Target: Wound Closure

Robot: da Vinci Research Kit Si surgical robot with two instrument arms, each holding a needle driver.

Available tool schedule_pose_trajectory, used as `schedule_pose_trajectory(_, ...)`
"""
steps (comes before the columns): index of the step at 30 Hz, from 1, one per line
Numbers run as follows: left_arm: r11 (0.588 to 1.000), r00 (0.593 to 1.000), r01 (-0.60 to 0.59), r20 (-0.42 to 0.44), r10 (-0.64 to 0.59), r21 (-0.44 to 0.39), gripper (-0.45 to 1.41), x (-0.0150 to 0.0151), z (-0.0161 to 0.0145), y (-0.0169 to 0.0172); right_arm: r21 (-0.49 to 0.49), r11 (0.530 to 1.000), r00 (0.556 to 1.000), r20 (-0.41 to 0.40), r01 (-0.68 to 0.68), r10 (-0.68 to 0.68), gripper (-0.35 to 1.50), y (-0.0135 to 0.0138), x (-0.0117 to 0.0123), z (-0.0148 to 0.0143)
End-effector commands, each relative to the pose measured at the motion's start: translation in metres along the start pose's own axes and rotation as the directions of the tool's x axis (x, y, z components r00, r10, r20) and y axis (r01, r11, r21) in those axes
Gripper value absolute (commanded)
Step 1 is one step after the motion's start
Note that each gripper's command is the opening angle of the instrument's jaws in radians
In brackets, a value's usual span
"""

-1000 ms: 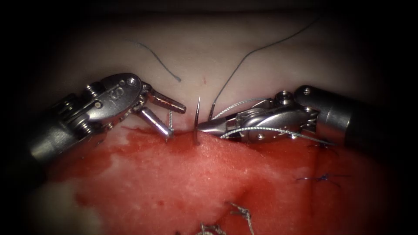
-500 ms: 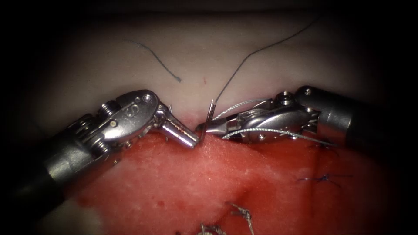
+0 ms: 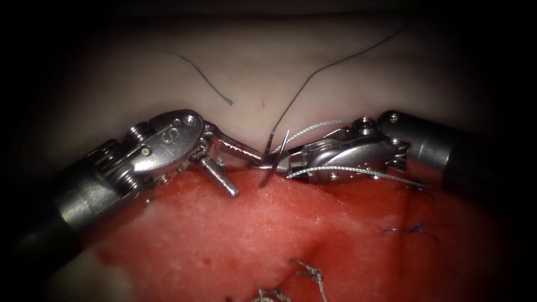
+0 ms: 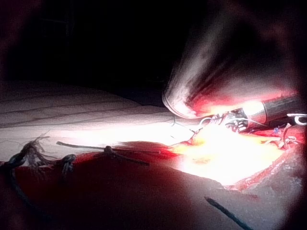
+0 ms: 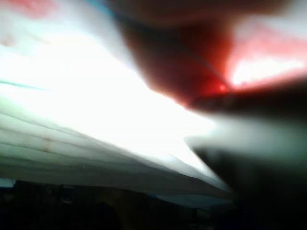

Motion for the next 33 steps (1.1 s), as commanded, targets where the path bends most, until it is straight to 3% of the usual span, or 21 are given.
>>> schedule_pose_trajectory(1, 1.0, 1.0, -0.003, -0.003, 0.003, 0.004, 0.39, 0.0015, -0.0003, -0.0005, -0.005, 1.0, 1.0, -0.003, 0.008, -0.008, -0.35, 0.0015, 0.0, 0.0007)
schedule_pose_trajectory(12, 0.999, 1.0, 0.023, -0.002, -0.023, 0.032, 0.12, 0.0014, 0.0016, -0.0013, -0.004, 1.0, 1.0, -0.005, 0.008, -0.008, -0.35, 0.0015, 0.0, 0.0008)
schedule_pose_trajectory(13, 0.999, 1.0, 0.022, -0.001, -0.022, 0.033, 0.04, 0.0013, 0.0016, -0.0014, -0.004, 1.0, 1.0, -0.005, 0.008, -0.008, -0.35, 0.0015, 0.0, 0.0008)
schedule_pose_trajectory(14, 0.999, 1.0, 0.02, 0.0, -0.02, 0.037, -0.45, 0.0011, 0.0017, -0.0014, -0.004, 1.0, 1.0, -0.005, 0.008, -0.008, -0.35, 0.0015, 0.0, 0.0008)
schedule_pose_trajectory(19, 0.998, 0.999, 0.043, 0.012, -0.043, 0.048, -0.45, 0.0004, 0.002, -0.0015, -0.004, 1.0, 1.0, -0.005, 0.007, -0.007, -0.35, 0.0016, 0.0001, 0.0008)
schedule_pose_trajectory(23, 0.975, 0.975, 0.219, 0.015, -0.22, 0.046, -0.45, 0.0005, 0.002, -0.0014, -0.006, 1.0, 1.0, -0.006, 0.027, -0.027, -0.35, 0.0017, 0.0005, 0.001)
schedule_pose_trajectory(26, 0.934, 0.934, 0.356, -0.043, -0.354, 0.035, -0.45, 0.0007, 0.0018, -0.0015, -0.017, 0.994, 0.995, -0.001, 0.104, -0.105, -0.35, 0.0021, 0.0008, 0.0012)
schedule_pose_trajectory(27, 0.913, 0.913, 0.406, -0.066, -0.403, 0.036, -0.45, 0.0007, 0.0018, -0.0015, -0.024, 0.984, 0.984, 0.011, 0.178, -0.178, -0.03, 0.0023, 0.001, 0.0012)
schedule_pose_trajectory(29, 0.88, 0.877, 0.473, -0.119, -0.465, 0.043, -0.45, 0.0009, 0.0014, -0.0016, -0.033, 0.943, 0.943, 0.036, 0.331, -0.33, 1.03, 0.0029, 0.0013, 0.0012)
schedule_pose_trajectory(31, 0.862, 0.859, 0.503, -0.149, -0.49, 0.063, -0.45, 0.0011, 0.001, -0.0018, -0.03, 0.9, 0.899, 0.055, 0.435, -0.434, 1.2, 0.0034, 0.0016, 0.0009)
schedule_pose_trajectory(33, 0.817, 0.813, 0.572, -0.178, -0.554, 0.073, -0.45, 0.0013, 0.0005, -0.002, -0.014, 0.813, 0.812, 0.074, 0.582, -0.579, 1.33, 0.0041, 0.002, 0.0005)
